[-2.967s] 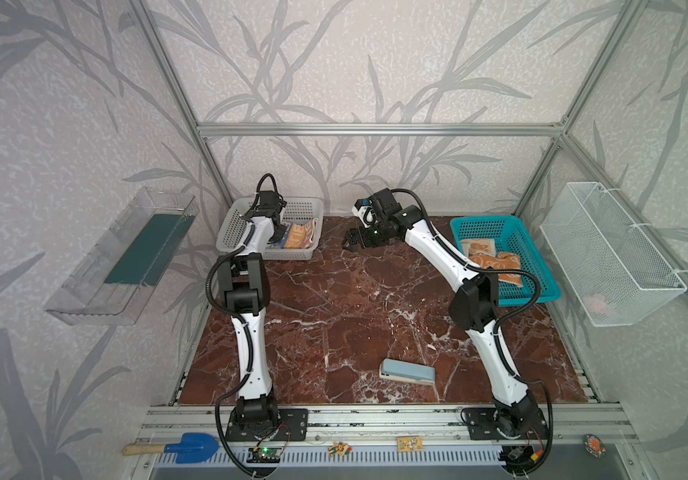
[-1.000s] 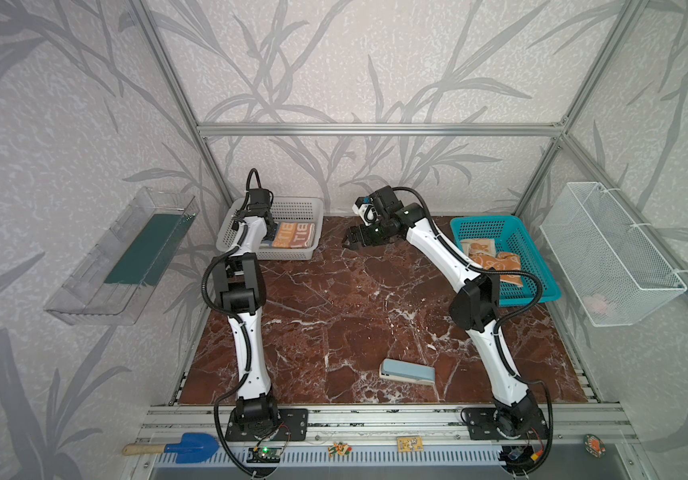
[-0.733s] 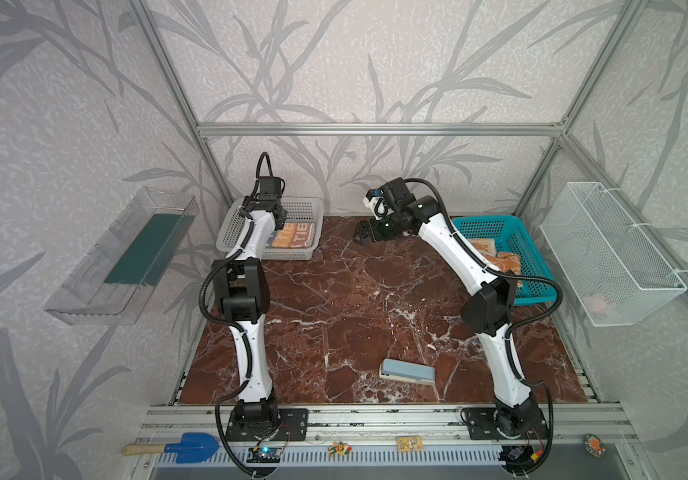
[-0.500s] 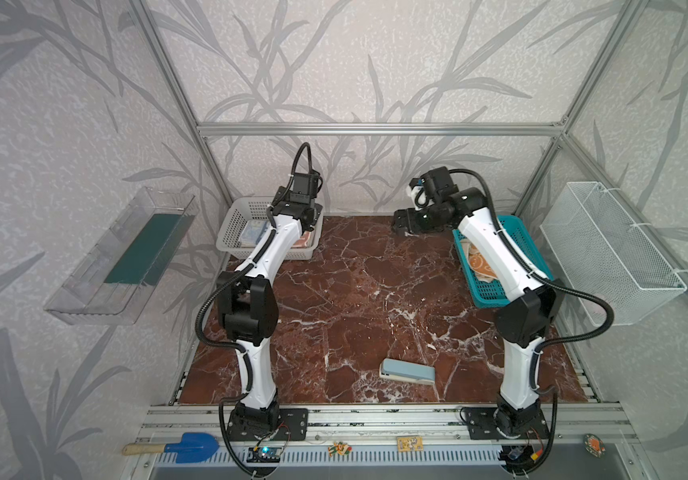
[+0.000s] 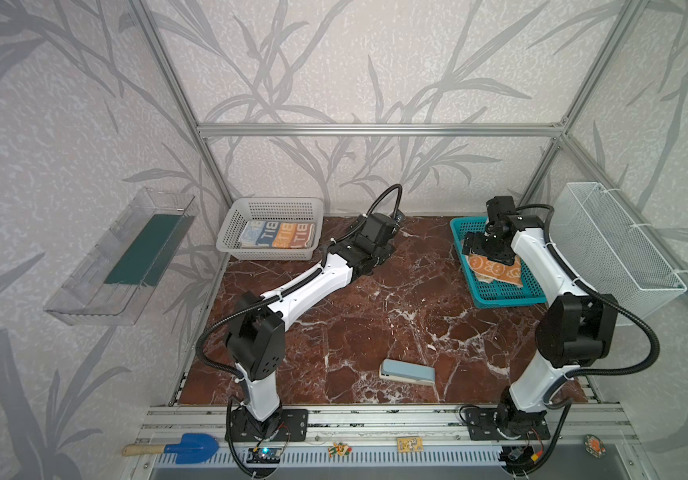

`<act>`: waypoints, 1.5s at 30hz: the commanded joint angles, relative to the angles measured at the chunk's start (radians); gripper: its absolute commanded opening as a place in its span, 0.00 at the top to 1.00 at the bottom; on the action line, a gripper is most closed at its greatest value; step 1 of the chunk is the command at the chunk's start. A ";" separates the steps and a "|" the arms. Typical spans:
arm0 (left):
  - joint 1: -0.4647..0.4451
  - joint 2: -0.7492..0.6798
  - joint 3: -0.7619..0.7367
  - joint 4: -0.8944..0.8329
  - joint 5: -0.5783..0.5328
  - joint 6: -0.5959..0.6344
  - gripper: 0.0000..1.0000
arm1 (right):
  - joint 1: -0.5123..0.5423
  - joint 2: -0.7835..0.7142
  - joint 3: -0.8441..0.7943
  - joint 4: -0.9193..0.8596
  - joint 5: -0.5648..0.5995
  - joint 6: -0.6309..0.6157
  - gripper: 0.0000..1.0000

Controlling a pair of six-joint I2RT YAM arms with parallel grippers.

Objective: Fold and stack the towels
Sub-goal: 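Open the left gripper and withdraw while the right gripper reaches into the teal basket, then grasp the orange rabbit-print towel in the teal basket with the right gripper and lift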

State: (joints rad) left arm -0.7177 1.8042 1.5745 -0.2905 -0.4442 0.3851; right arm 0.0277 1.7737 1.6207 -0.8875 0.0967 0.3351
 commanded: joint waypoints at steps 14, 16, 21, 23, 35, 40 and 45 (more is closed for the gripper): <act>-0.086 0.061 0.013 0.105 0.080 0.027 0.01 | -0.052 0.262 0.134 0.029 0.093 0.077 0.01; -0.088 0.072 0.010 0.116 0.077 0.031 0.01 | -0.062 0.300 0.155 0.036 0.061 0.086 0.01; -0.091 0.093 0.009 0.121 0.076 0.021 0.01 | -0.079 0.399 0.220 0.021 -0.013 0.111 0.08; -0.091 0.097 0.006 0.118 0.073 0.017 0.01 | -0.078 0.421 0.229 0.025 -0.025 0.118 0.12; -0.096 0.080 -0.023 0.113 0.047 0.021 0.01 | -0.080 0.461 0.217 0.044 -0.028 0.111 0.81; -0.105 0.056 -0.026 0.127 -0.002 0.034 0.01 | -0.080 0.391 0.235 0.015 -0.037 0.104 1.00; -0.106 0.003 -0.033 0.114 -0.016 0.014 0.01 | -0.071 0.240 0.227 -0.016 -0.074 0.093 1.00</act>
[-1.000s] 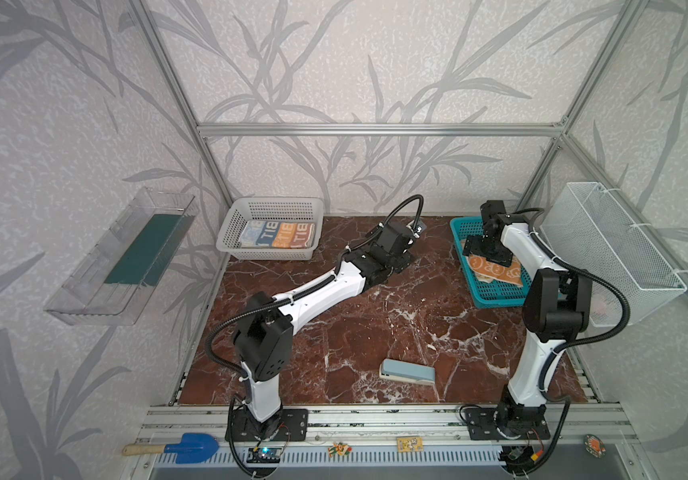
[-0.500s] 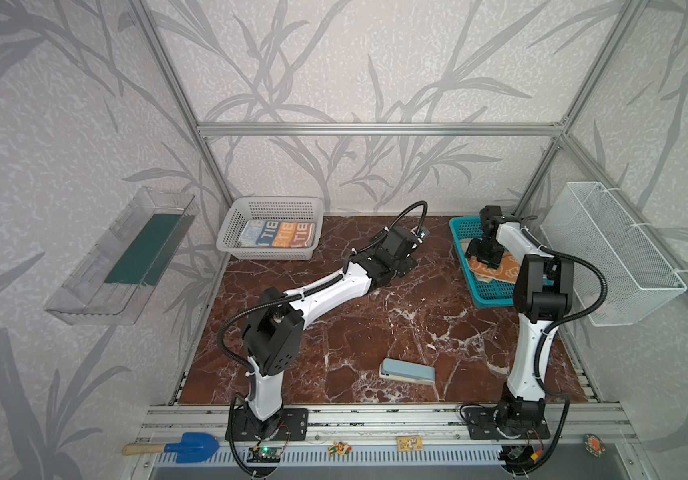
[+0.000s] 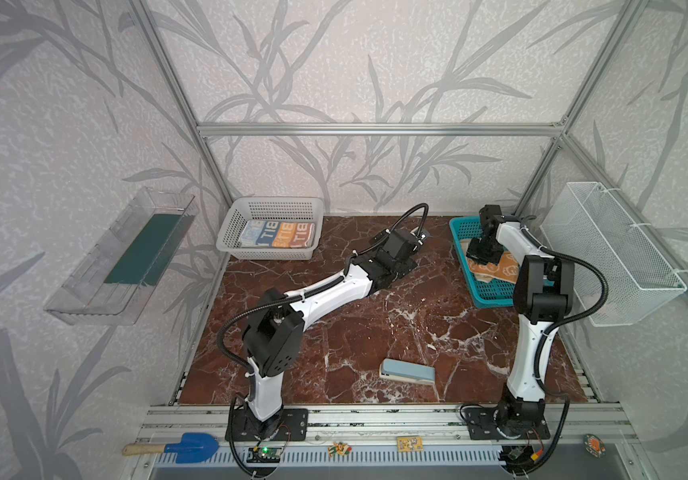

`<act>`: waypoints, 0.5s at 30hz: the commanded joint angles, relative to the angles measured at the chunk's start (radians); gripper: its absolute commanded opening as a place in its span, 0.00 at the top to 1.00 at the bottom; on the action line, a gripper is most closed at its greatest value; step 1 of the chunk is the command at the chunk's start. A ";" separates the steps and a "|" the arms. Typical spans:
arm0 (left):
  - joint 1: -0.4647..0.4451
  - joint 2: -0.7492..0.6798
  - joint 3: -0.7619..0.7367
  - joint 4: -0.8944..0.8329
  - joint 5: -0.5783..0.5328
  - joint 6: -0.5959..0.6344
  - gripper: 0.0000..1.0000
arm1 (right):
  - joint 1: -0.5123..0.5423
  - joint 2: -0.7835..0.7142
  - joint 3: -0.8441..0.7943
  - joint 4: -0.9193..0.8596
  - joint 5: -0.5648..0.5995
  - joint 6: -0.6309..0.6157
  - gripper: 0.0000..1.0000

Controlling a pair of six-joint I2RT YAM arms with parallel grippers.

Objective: Fold and stack the towels
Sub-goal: 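Grasp the orange rabbit-print towel in the teal basket with the right gripper and lift, then carry the orange towel to the table center and lay it down with the right gripper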

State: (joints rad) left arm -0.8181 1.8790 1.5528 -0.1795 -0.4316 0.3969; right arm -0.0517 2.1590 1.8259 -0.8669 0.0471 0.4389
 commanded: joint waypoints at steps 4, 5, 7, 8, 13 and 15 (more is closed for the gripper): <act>-0.005 -0.131 -0.035 -0.024 -0.054 -0.025 0.01 | 0.050 -0.266 0.065 -0.087 -0.035 -0.036 1.00; -0.004 -0.150 -0.047 -0.015 -0.094 -0.045 0.01 | 0.071 -0.287 0.092 -0.110 -0.026 -0.043 1.00; -0.001 -0.187 -0.069 -0.013 -0.155 -0.090 0.01 | 0.122 -0.319 0.150 -0.151 -0.010 -0.056 1.00; 0.000 -0.212 -0.078 -0.026 -0.175 -0.110 0.01 | 0.156 -0.330 0.187 -0.176 -0.002 -0.060 1.00; 0.013 -0.325 -0.119 -0.137 -0.259 -0.245 0.01 | 0.356 -0.315 0.419 -0.289 0.006 -0.061 1.00; 0.026 -0.382 -0.155 -0.175 -0.269 -0.308 0.01 | 0.437 -0.273 0.556 -0.342 -0.012 -0.063 1.00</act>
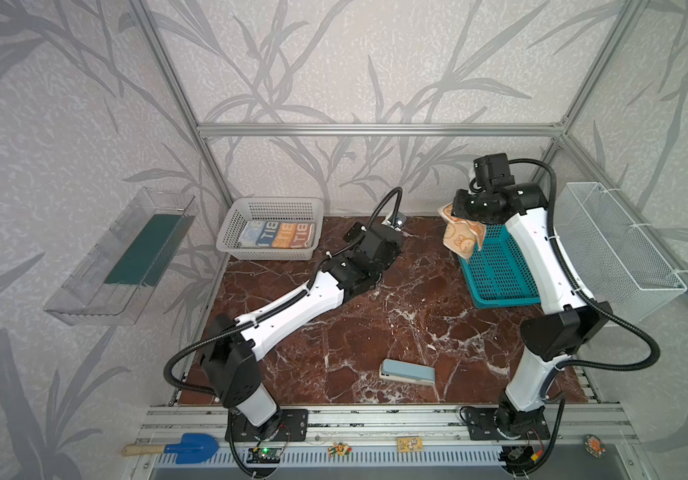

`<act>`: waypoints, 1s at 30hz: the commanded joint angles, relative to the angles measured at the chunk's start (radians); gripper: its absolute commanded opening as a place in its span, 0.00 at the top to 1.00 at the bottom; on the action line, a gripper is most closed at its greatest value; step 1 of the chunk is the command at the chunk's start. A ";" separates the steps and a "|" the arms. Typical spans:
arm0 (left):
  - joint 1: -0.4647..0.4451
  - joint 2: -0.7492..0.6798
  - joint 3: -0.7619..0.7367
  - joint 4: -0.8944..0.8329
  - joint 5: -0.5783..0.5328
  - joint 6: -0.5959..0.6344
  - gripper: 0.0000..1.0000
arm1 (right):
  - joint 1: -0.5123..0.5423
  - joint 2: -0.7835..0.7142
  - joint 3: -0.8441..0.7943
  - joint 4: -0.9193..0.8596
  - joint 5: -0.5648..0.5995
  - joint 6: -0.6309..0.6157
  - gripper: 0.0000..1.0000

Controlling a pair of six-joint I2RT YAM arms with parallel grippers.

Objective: Fold and stack the towels
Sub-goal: 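Carry the orange towel to the table center and lay it down with the right gripper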

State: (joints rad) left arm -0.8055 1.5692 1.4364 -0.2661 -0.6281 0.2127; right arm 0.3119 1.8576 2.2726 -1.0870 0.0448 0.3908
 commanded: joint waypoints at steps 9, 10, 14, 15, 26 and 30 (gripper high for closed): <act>0.048 -0.288 -0.254 -0.102 -0.103 -0.231 0.01 | 0.182 0.194 0.298 -0.223 -0.177 0.024 0.96; 0.053 -0.290 -0.260 -0.114 -0.104 -0.242 0.01 | 0.174 0.196 0.234 -0.199 -0.186 0.026 0.94; 0.076 -0.288 -0.270 -0.172 -0.106 -0.294 0.01 | 0.116 0.185 -0.073 -0.042 -0.233 0.040 0.90; 0.083 -0.287 -0.271 -0.183 -0.095 -0.306 0.01 | 0.101 0.179 -0.146 0.007 -0.251 0.046 0.81; 0.167 -0.275 -0.319 -0.296 0.070 -0.499 0.01 | 0.116 0.038 -0.552 0.183 -0.306 0.020 0.23; 0.192 -0.291 -0.363 -0.285 0.122 -0.548 0.01 | 0.198 0.055 -0.620 0.231 -0.349 0.032 0.22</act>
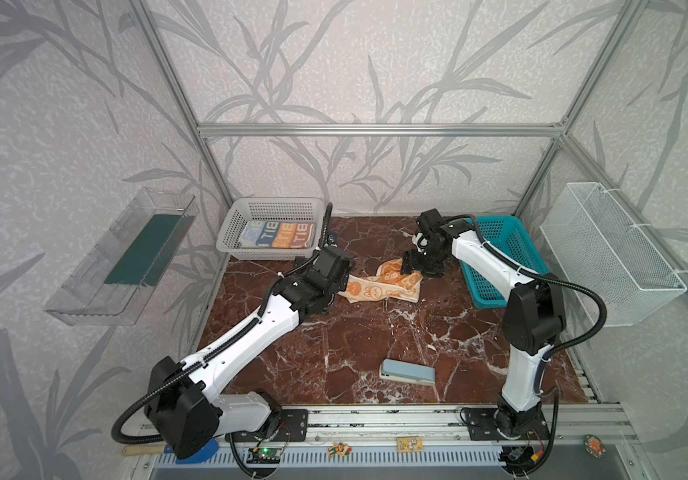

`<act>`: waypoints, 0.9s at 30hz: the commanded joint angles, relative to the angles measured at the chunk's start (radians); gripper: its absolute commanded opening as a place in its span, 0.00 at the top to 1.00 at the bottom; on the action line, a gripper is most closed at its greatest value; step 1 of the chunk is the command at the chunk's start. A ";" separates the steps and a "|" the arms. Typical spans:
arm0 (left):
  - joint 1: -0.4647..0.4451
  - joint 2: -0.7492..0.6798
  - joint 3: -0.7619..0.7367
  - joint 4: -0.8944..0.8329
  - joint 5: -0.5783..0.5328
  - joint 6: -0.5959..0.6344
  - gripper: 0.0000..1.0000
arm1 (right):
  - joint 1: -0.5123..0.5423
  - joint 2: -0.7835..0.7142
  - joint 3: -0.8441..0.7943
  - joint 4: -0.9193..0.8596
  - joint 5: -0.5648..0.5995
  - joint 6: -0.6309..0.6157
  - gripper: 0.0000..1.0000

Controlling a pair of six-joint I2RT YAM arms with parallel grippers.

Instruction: Fold and stack the towels

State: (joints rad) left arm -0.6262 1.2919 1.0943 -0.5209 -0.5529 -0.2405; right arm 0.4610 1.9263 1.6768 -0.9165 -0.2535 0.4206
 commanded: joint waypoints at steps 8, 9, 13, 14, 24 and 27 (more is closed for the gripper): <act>0.087 -0.080 -0.047 -0.108 0.101 -0.175 0.01 | 0.165 0.261 0.287 0.002 -0.102 -0.055 0.15; 0.108 -0.094 -0.061 -0.112 0.128 -0.198 0.01 | 0.166 0.294 0.340 -0.010 -0.115 -0.067 0.15; 0.215 -0.168 -0.127 -0.114 0.271 -0.303 0.01 | 0.181 0.484 0.631 -0.109 -0.150 -0.135 0.11; 0.241 -0.183 -0.144 -0.114 0.308 -0.323 0.01 | 0.189 0.541 0.727 -0.153 -0.143 -0.161 0.11; 0.325 -0.225 -0.203 -0.128 0.415 -0.353 0.01 | 0.224 0.769 1.068 -0.234 -0.139 -0.222 0.09; 0.335 -0.221 -0.206 -0.129 0.419 -0.342 0.01 | 0.236 0.735 0.969 -0.172 -0.135 -0.224 0.13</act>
State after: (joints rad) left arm -0.3031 1.0805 0.8955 -0.6281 -0.1528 -0.5621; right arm 0.6807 2.7018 2.6984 -1.1095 -0.3843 0.2199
